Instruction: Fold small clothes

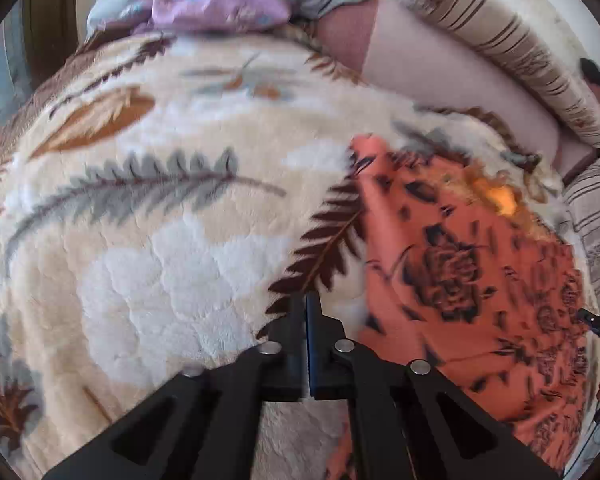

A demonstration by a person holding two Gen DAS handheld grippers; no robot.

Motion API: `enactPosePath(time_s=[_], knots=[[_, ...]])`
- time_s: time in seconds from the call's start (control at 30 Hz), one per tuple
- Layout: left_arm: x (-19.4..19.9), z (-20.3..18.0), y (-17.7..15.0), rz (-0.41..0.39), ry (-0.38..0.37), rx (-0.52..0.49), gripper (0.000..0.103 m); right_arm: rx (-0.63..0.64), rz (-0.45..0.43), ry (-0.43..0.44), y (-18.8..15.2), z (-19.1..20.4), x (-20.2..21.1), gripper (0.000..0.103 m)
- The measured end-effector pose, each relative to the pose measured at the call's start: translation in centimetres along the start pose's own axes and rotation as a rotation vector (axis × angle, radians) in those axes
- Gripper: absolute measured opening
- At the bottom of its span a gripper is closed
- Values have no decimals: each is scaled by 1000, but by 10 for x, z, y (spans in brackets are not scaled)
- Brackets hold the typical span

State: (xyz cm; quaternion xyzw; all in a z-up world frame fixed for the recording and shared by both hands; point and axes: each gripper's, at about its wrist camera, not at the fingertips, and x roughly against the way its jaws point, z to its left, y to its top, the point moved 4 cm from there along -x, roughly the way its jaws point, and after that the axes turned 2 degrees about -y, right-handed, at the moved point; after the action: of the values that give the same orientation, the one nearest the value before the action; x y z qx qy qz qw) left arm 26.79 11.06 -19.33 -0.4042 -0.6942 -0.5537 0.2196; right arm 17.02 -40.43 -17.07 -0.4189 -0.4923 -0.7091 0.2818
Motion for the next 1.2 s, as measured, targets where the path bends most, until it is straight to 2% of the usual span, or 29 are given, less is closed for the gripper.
enactPosePath(time_s=[0.03,0.07,0.1,0.13,0.2,0.27,0.3,0.33,0.37,0.4,0.43,0.5,0.53,0.57,0.6,0.63,0.67,0.73,0.8,0.93,1.0,1.07,1.2], knots=[[10,-6,4,-28,-22,-10,22,-19,-32,27,1,-1,11,76],[22,-14,8,-57,-37,-20,34,-14,-68,16,2,-2,23,76],[33,-24,12,-83,-66,-30,53,-3,-102,-18,6,-3,34,76],[41,-35,16,-115,-97,-43,65,-8,-140,-7,10,-1,45,76],[45,-55,18,-141,-141,-87,66,-36,-180,110,18,9,59,76],[23,-67,11,-23,-138,-126,62,-35,-180,269,21,24,63,76],[0,-66,2,45,-66,-149,52,-36,-150,354,20,33,53,78],[-28,-56,-8,135,24,-148,23,-38,-96,407,16,37,38,80],[-44,-41,-14,165,1,-71,26,-41,-20,387,11,34,12,80],[-41,-32,-11,128,-53,1,26,-77,65,337,3,24,-16,77],[-35,-28,-7,144,-62,48,26,-143,50,356,2,14,-21,66],[-17,-26,0,112,24,32,35,-252,5,399,5,0,8,68],[-4,-25,0,89,70,1,34,-245,-17,393,5,-3,23,71],[8,-25,-3,89,65,-8,37,-213,-43,379,1,-6,42,71],[22,-23,-11,106,7,1,41,-200,-45,359,-5,-12,56,71],[31,-18,-21,126,-42,12,59,-194,-34,351,-15,-19,68,72],[47,-15,-36,143,-76,22,70,-194,-10,369,-31,-29,80,75],[76,-8,-70,130,-97,18,71,-208,60,396,-57,-42,101,75],[99,-5,-110,155,-118,28,71,-200,124,411,-99,-49,111,75],[115,3,-180,204,-136,113,71,-179,168,446,-184,-54,125,75],[125,-3,-199,150,-127,84,72,-204,181,475,-213,-50,120,75],[129,-11,-211,156,-94,62,73,-205,142,479,-226,-46,120,75],[130,-19,-218,174,-83,78,73,-239,84,485,-235,-49,123,75]])
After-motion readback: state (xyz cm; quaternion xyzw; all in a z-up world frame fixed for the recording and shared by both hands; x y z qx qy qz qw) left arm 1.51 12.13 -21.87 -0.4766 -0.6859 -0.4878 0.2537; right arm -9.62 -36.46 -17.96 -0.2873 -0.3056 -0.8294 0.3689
